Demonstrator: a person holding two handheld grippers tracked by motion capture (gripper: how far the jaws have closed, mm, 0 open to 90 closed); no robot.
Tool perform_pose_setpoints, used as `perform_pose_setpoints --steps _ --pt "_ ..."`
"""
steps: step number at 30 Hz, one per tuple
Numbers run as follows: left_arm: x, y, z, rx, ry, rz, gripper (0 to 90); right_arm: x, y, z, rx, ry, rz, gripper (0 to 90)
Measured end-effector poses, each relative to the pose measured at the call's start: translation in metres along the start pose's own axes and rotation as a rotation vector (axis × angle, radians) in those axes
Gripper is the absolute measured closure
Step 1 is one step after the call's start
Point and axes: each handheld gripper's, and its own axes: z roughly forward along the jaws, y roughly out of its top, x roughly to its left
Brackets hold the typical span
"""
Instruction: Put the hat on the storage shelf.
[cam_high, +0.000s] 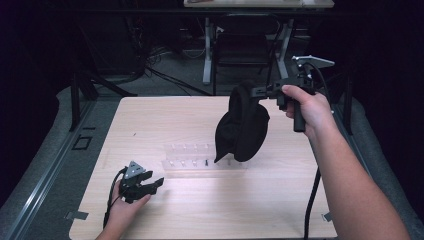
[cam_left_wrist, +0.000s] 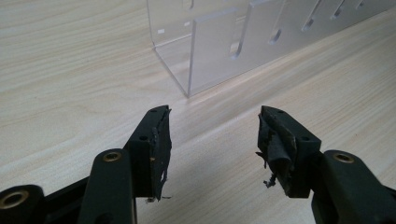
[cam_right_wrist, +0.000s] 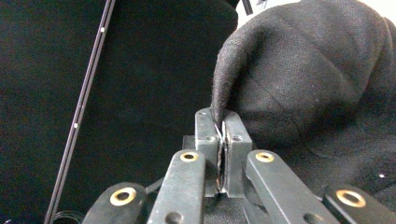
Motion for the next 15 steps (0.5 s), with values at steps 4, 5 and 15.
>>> perform_pose_setpoints --steps 4,5,15 --pt "0.0 0.0 0.0 0.0 0.0 0.0 44.6 0.0 0.001 0.007 0.003 0.005 0.001 87.7" --pt "0.0 0.0 0.0 0.0 -0.001 0.0 44.6 -0.001 0.001 0.009 0.006 0.005 0.001 87.7" --pt "0.0 0.0 0.0 0.002 -0.002 0.0 44.6 -0.002 0.003 0.03 0.014 0.004 0.008 87.7"
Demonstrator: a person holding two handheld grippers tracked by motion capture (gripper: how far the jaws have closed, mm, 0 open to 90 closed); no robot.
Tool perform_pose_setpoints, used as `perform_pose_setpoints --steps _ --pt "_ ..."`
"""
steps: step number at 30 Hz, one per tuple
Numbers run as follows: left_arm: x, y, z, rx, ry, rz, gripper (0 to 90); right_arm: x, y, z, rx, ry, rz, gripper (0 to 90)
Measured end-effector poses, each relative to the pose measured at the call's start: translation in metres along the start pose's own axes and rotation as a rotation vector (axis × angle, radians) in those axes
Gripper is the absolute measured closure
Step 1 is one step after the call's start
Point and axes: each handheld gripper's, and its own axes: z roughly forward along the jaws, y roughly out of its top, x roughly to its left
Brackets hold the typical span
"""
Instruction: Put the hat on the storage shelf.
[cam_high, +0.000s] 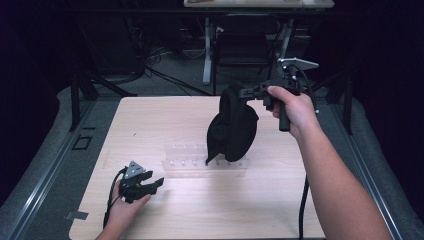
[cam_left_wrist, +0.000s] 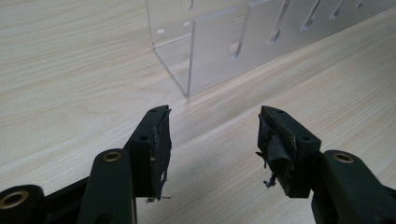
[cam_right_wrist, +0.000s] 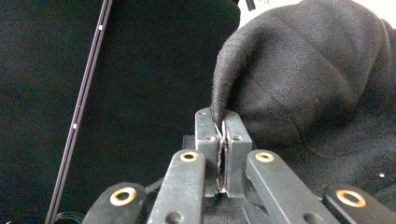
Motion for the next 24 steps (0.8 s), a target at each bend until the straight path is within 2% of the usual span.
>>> perform_pose_setpoints --steps 4,13,15,24 --pt "0.0 0.0 0.0 -0.002 -0.001 -0.001 44.6 0.0 0.001 0.006 0.006 -0.002 -0.004 87.7" --pt "0.0 0.0 0.0 -0.001 -0.004 0.001 44.6 -0.001 0.002 0.012 0.011 -0.039 -0.009 87.7" --pt "-0.001 0.001 0.0 0.012 -0.005 0.008 44.6 -0.001 0.001 0.014 0.011 -0.029 -0.006 87.6" --pt "-0.007 0.004 -0.001 -0.024 -0.017 0.018 44.7 -0.002 -0.006 0.024 0.038 0.024 -0.008 87.0"
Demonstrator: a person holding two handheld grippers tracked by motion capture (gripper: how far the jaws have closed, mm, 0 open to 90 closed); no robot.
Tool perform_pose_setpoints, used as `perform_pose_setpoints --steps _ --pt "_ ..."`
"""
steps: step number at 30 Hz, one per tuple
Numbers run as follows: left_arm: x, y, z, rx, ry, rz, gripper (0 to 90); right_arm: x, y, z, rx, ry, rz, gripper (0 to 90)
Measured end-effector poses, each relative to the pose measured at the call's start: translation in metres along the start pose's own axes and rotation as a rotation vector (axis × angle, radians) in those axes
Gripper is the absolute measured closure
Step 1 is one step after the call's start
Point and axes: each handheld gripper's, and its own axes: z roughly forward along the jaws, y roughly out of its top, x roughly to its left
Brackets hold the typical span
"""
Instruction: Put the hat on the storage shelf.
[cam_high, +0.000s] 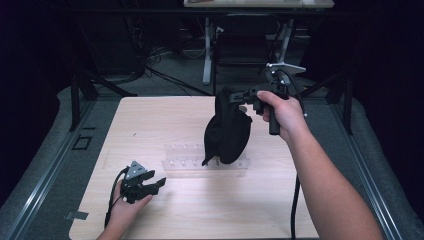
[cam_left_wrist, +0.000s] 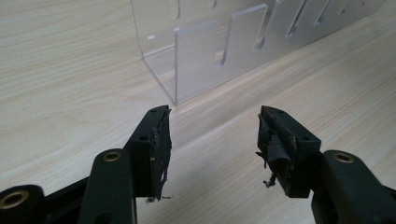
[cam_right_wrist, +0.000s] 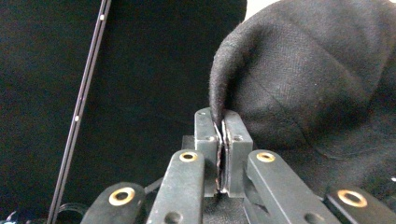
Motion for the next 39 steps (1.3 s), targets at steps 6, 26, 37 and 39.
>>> perform_pose_setpoints --steps 6,26,37,39 --pt "-0.004 0.005 -0.001 -0.022 -0.011 0.014 45.0 0.002 -0.003 0.007 0.014 0.008 -0.004 86.8" --pt "-0.04 0.052 -0.009 -0.123 -0.063 0.14 50.9 0.009 -0.004 0.029 0.022 0.052 -0.013 86.5" --pt "-0.07 0.074 -0.004 -0.133 -0.118 0.194 59.7 0.011 -0.004 0.032 0.027 0.058 -0.019 86.2" --pt "-0.077 0.078 -0.003 -0.134 -0.128 0.211 61.0 0.011 -0.004 0.032 0.026 0.058 -0.02 86.2"
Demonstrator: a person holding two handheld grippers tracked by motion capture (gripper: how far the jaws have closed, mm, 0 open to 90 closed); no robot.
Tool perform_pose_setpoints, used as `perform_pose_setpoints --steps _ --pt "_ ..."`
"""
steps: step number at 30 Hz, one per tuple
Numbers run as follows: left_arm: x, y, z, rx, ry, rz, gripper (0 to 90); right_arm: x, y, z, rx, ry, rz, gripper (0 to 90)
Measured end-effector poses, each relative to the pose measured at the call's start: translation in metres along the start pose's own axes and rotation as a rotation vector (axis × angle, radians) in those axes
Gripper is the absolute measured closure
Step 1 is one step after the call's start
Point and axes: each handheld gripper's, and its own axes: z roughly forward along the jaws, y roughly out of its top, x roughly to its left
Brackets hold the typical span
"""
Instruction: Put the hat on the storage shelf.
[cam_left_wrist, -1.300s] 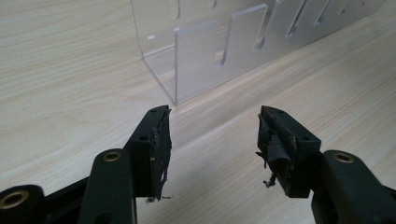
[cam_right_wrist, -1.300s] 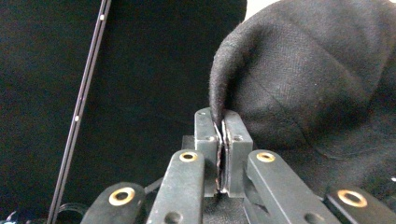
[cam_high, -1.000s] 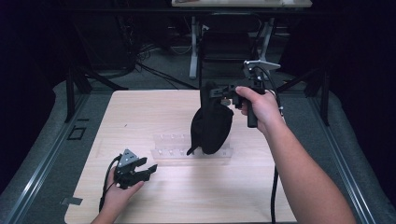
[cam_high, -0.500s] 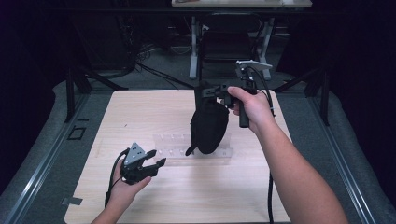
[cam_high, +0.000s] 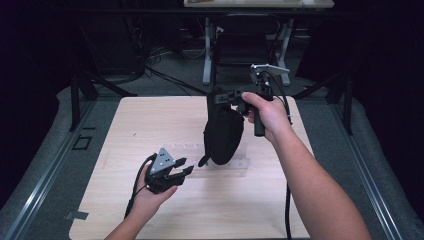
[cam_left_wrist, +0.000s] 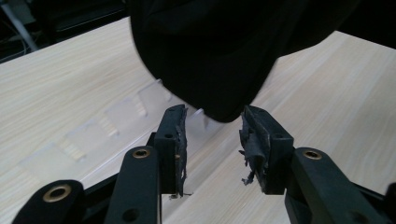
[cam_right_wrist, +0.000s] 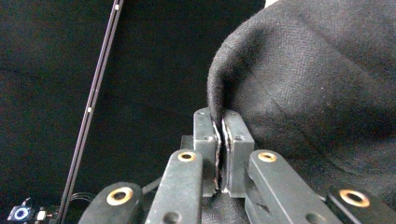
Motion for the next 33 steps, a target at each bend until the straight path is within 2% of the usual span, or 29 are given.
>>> perform_pose_setpoints --steps 6,15,18,21,33 --pt "-0.009 0.01 0.005 -0.005 -0.013 0.027 64.4 0.001 0.0 0.002 -0.002 0.002 -0.003 86.1" --pt "-0.018 0.02 0.01 -0.012 -0.039 0.047 69.7 0.002 -0.001 0.007 0.004 0.012 -0.005 85.9" --pt "-0.021 0.024 0.011 -0.021 -0.028 0.064 71.7 0.003 -0.001 0.009 0.004 0.013 -0.006 85.8" --pt "-0.022 0.027 0.01 -0.03 -0.025 0.067 73.6 0.003 -0.001 0.01 0.006 0.013 -0.007 85.6" --pt "-0.02 0.03 0.01 -0.016 -0.014 0.077 81.9 0.006 -0.002 0.01 0.005 0.016 -0.011 82.7"
